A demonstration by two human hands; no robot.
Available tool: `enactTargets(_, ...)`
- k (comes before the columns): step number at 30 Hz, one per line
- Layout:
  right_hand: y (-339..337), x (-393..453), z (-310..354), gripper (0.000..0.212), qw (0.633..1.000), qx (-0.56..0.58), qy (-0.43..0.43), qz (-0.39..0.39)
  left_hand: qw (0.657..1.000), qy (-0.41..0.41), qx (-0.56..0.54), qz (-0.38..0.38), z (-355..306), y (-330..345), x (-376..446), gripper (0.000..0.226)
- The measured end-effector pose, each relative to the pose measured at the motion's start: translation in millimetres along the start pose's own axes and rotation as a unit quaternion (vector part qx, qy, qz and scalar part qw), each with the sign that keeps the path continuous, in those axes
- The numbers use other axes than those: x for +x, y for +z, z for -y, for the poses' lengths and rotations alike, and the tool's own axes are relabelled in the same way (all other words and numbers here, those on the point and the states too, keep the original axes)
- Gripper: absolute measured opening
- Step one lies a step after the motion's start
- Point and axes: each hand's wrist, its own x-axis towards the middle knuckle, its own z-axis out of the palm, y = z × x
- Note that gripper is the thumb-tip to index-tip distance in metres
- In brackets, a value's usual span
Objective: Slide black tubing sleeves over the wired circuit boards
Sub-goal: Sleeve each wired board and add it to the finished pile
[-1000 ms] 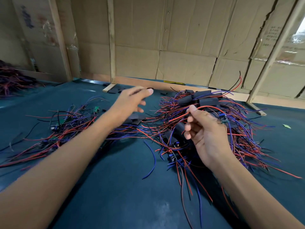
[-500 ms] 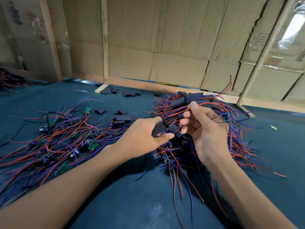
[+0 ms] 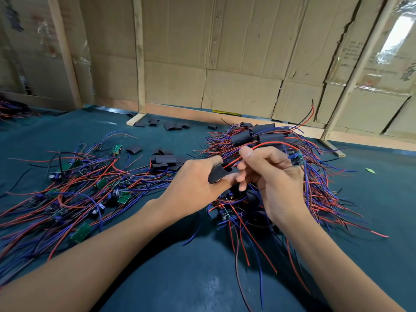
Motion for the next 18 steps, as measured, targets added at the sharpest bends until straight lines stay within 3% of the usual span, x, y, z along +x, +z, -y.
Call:
enactTargets(3,1,-2,-8,0.018,0.995,-0.094,0.033,-0.012,1.000,-0.005,0.023,0.003,-4,-1,0,0.039)
enactTargets(7,0,0,-10,0.028,0.987,-0.127,0.102,-0.005,0.997,-0.009,0.073,0.036,-1,-5,0,0.036)
enactTargets(10,2,2,-5,0.038,0.991,-0.033,0.127,0.003,0.986,0.000,0.156,0.061,4,-8,3,0.049)
enactTargets(13,-2,4,3,0.053,0.992,0.061,0.109,-0.020,0.990,-0.019,0.118,0.068,9,-13,6,0.054)
enactTargets(18,-6,5,13,0.023,0.989,0.121,0.076,-0.047,0.987,-0.013,0.150,0.063,18,-20,8,0.055)
